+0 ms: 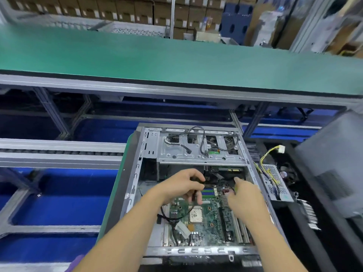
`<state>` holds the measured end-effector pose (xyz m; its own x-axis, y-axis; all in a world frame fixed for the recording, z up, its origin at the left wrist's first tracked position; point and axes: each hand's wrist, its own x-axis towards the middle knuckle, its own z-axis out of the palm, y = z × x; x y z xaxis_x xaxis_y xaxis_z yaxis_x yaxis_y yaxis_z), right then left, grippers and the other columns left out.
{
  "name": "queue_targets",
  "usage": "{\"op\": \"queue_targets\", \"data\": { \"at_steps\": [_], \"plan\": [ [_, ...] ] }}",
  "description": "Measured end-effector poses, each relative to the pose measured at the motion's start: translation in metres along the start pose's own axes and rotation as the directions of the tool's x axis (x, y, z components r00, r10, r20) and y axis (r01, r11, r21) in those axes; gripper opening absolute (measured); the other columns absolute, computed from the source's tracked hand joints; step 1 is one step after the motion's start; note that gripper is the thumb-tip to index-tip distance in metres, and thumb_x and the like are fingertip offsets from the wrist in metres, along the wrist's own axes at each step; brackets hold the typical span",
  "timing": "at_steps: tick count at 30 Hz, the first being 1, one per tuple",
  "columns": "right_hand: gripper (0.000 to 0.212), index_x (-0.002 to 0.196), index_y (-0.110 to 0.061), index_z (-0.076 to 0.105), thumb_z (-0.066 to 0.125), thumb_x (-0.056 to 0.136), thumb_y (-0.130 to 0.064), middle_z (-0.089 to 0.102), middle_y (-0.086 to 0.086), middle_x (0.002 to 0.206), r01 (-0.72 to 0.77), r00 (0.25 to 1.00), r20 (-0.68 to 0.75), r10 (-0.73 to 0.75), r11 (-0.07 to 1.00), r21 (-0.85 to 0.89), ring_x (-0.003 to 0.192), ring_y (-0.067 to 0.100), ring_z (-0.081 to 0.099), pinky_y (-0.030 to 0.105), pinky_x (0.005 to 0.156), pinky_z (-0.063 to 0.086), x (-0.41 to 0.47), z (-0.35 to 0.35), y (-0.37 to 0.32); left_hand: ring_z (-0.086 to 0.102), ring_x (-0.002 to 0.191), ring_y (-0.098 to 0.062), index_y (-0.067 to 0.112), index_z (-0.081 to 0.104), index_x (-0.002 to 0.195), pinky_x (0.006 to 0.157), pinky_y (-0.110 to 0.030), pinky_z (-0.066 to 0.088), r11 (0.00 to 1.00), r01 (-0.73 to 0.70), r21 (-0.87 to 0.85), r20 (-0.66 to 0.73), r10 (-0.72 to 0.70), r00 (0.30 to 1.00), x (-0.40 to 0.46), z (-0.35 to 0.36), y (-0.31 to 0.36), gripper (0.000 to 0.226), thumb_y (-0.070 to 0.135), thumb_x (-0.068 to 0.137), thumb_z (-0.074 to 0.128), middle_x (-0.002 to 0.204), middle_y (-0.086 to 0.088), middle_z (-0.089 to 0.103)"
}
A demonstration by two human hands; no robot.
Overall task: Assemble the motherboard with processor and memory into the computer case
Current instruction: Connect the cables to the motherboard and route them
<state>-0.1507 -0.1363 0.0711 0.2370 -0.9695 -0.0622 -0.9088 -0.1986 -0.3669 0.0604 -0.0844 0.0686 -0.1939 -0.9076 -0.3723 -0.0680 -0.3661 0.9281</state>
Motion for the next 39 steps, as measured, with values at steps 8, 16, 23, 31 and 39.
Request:
{"op": "queue_targets", "data": {
  "at_steps": [8, 16, 23, 31, 39],
  "plan": [
    [0.035, 0.095, -0.033, 0.070, 0.052, 0.097, -0.003, 0.071, -0.016, 0.083, 0.229, 0.955, -0.023, -0.297, 0.686, 0.690, 0.077, 0.001, 0.064, 0.012, 0.077, 0.049, -0.009, -0.007, -0.024, 0.049, 0.051, -0.019, 0.005, 0.058, 0.113, 0.050, -0.025, 0.044, 0.916, -0.262, -0.304, -0.258, 0.186, 0.948, 0.015, 0.035, 0.049, 0.020, 0.005, 0.093, 0.061, 0.068, -0.014, 0.064],
    [0.034, 0.075, -0.016, 0.072, 0.052, 0.102, -0.010, 0.063, -0.003, 0.058, -0.177, 0.981, 0.193, 0.029, 0.551, 0.815, 0.055, 0.015, 0.054, 0.029, 0.053, 0.045, -0.002, 0.006, -0.001, 0.064, 0.061, -0.011, 0.012, 0.057, 0.116, 0.062, -0.028, 0.054, 0.988, -0.076, -0.137, -0.546, -0.012, 0.838, 0.054, 0.083, 0.017, 0.025, 0.015, 0.093, 0.065, 0.068, -0.001, 0.068],
    [0.036, 0.081, -0.025, 0.077, 0.050, 0.104, -0.015, 0.066, -0.005, 0.062, -0.104, 0.994, 0.097, 0.042, 0.543, 0.833, 0.056, 0.005, 0.055, 0.026, 0.056, 0.045, -0.001, 0.010, 0.000, 0.061, 0.079, -0.028, 0.009, 0.044, 0.121, 0.065, -0.038, 0.051, 0.833, -0.158, -0.531, -0.530, -0.181, 0.828, 0.058, 0.096, 0.020, 0.038, 0.005, 0.090, 0.066, 0.107, -0.020, 0.068],
    [0.060, 0.046, -0.020, 0.048, 0.055, 0.104, -0.031, 0.044, -0.002, 0.047, -0.259, 0.965, 0.239, 0.103, 0.473, 0.842, 0.047, 0.016, 0.040, 0.032, 0.059, 0.034, 0.003, 0.016, 0.002, 0.062, 0.067, -0.023, 0.004, 0.042, 0.125, 0.067, -0.038, 0.054, 0.804, -0.088, -0.587, -0.411, -0.202, 0.889, 0.055, 0.096, 0.010, 0.048, 0.003, 0.086, 0.071, 0.099, -0.021, 0.065],
    [0.035, 0.081, -0.010, 0.072, 0.049, 0.106, -0.018, 0.067, 0.007, 0.075, -0.335, 0.931, 0.243, 0.274, 0.370, 0.867, 0.070, 0.022, 0.059, 0.032, 0.064, 0.045, 0.010, 0.019, 0.000, 0.071, 0.087, -0.028, 0.000, 0.048, 0.124, 0.081, -0.042, 0.056, 0.749, -0.062, -0.660, -0.425, -0.304, 0.853, 0.071, 0.097, 0.013, 0.039, 0.022, 0.096, 0.064, 0.094, -0.013, 0.075]
  ]
}}
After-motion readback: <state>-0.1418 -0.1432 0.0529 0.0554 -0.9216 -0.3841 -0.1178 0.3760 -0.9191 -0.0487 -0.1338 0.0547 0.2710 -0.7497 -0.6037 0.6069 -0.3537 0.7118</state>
